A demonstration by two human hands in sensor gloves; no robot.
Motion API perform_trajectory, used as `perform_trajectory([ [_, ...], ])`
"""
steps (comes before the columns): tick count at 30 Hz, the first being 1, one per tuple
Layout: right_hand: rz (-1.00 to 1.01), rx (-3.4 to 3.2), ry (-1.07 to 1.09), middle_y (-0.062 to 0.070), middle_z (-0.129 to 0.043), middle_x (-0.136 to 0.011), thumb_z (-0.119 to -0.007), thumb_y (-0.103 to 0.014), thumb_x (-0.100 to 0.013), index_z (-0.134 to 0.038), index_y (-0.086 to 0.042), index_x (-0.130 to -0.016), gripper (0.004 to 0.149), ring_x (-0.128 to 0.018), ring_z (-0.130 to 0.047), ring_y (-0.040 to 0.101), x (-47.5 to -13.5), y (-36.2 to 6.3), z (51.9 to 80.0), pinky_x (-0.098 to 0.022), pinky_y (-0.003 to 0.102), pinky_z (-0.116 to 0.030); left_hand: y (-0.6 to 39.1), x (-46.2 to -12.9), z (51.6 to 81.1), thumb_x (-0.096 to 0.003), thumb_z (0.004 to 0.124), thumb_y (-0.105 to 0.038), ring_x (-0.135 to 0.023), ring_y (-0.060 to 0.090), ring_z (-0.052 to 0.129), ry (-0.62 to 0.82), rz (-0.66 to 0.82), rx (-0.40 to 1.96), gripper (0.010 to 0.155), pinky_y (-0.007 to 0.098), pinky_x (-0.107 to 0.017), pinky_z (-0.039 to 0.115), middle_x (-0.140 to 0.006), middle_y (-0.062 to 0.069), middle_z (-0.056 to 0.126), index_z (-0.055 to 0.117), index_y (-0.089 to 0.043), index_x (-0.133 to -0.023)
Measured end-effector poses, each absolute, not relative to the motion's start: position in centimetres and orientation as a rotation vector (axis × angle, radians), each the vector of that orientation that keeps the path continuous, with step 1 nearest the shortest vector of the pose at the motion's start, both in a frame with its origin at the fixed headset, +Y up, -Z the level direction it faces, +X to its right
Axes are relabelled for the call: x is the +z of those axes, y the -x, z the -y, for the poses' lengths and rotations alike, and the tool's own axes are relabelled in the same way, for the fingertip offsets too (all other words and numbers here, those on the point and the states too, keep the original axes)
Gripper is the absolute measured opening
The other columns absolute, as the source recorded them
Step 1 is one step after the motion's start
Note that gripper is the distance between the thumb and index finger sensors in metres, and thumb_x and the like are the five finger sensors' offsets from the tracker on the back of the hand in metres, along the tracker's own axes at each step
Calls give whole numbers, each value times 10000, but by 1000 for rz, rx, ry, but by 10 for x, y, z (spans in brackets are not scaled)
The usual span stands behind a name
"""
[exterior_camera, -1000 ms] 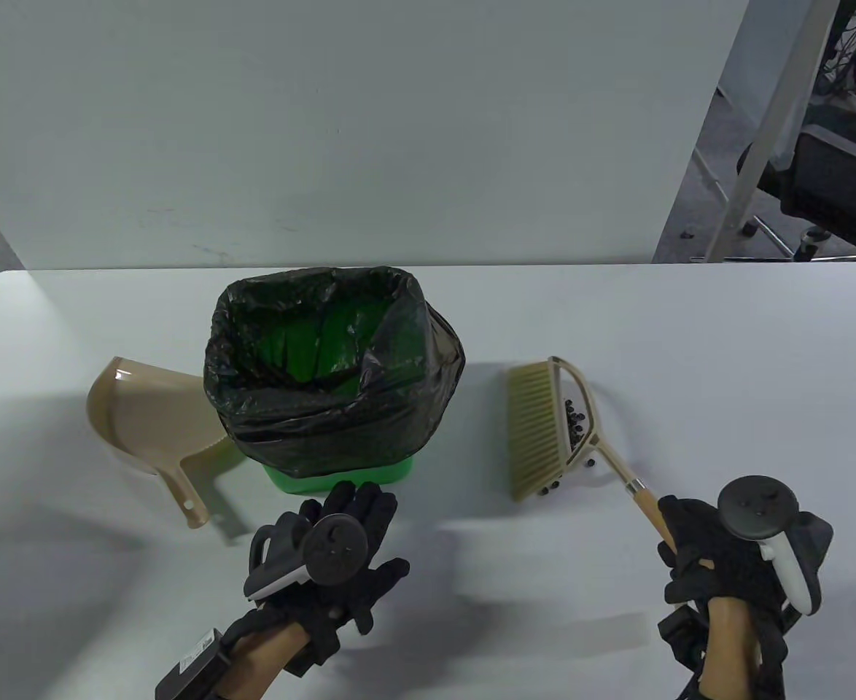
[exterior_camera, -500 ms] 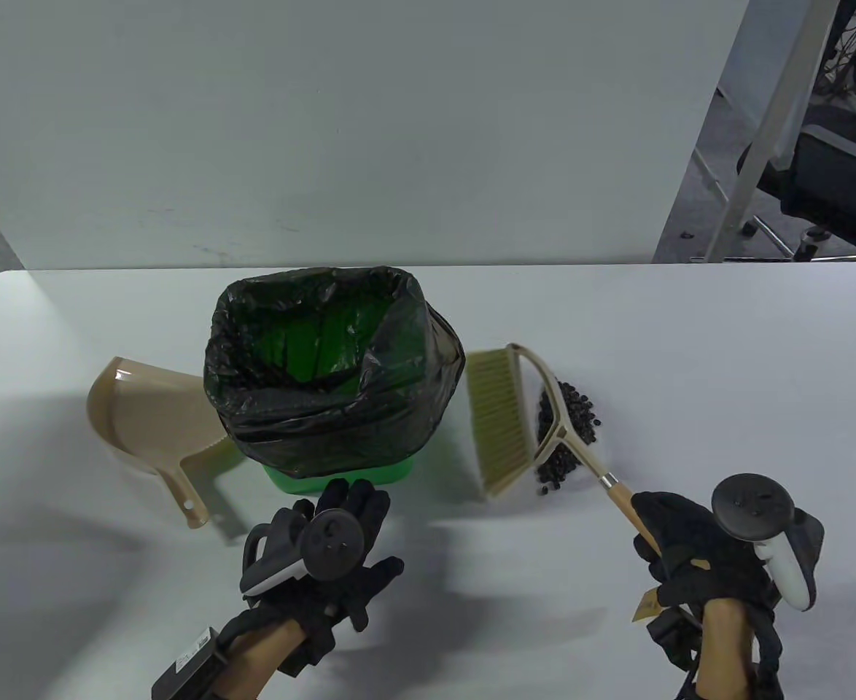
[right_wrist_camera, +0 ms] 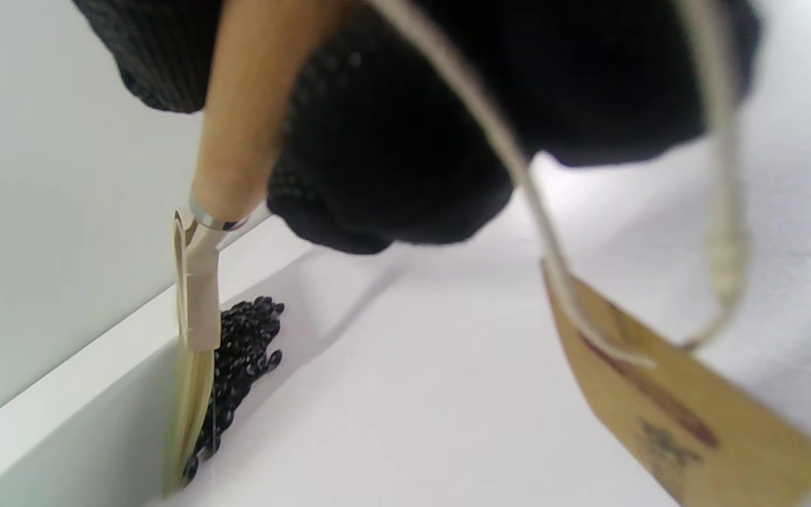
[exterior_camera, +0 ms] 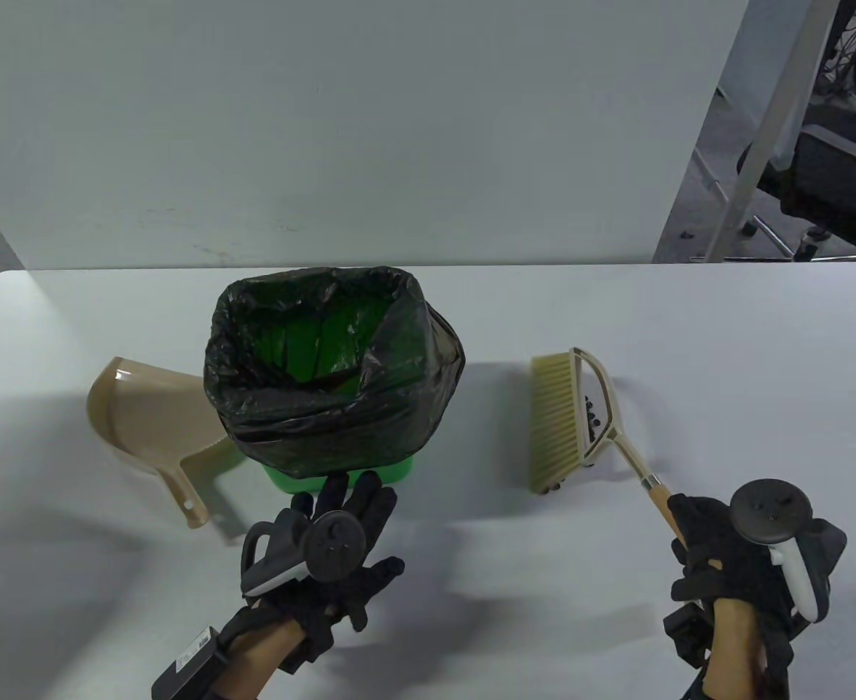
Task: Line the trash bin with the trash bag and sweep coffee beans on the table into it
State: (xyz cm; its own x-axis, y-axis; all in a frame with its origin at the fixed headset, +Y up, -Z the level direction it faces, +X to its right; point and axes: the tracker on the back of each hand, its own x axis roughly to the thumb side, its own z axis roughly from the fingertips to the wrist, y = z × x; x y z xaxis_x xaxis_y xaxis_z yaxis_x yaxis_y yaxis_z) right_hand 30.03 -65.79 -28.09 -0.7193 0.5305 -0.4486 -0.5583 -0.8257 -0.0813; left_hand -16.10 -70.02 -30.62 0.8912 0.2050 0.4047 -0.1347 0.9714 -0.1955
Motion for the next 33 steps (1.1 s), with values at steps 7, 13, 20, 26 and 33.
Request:
perform_trajectory([
  [7,-52,2361,382,31,-1014,-626,-625,-556,-589,-696,-109,-1031,633,-303,-1000,154,-288,-286,659,-195,325,-907,165,-306,698,-507,597,-706,-1129,434,212,165,431,194,834,752,-702,320,-1262,18,217,278,-298,-1160],
  [13,-184,2374,295,21,-1016,-617,-626,-531,-600,-704,-114,-1025,601,-295,-1005,142,-302,-261,671,-186,317,-915,163,-305,699,-507,597,-705,-1131,433,216,172,439,186,833,752,-703,322,-1262,20,221,279,-299,-1160],
  [20,-207,2322,527,25,-1021,-611,-612,-521,-609,-710,-117,-1021,585,-289,-1010,146,-302,-283,685,-182,321,-916,163,-298,684,-509,606,-693,-1133,443,262,143,464,209,815,750,-706,350,-1263,24,260,320,-294,-1160],
  [26,-85,2259,620,32,-1014,-619,-602,-509,-616,-695,-103,-1028,586,-295,-1003,152,-294,-297,682,-187,324,-912,164,-278,636,-515,605,-681,-1140,440,423,-115,549,247,758,724,-718,486,-1263,14,393,424,-308,-1150],
  [33,59,2136,381,32,-994,-645,-624,-514,-601,-664,-67,-1039,628,-326,-994,159,-297,-283,676,-217,334,-908,236,-263,584,-532,609,-625,-1055,395,710,-583,416,543,657,609,-681,695,-1190,39,639,581,-286,-1095],
])
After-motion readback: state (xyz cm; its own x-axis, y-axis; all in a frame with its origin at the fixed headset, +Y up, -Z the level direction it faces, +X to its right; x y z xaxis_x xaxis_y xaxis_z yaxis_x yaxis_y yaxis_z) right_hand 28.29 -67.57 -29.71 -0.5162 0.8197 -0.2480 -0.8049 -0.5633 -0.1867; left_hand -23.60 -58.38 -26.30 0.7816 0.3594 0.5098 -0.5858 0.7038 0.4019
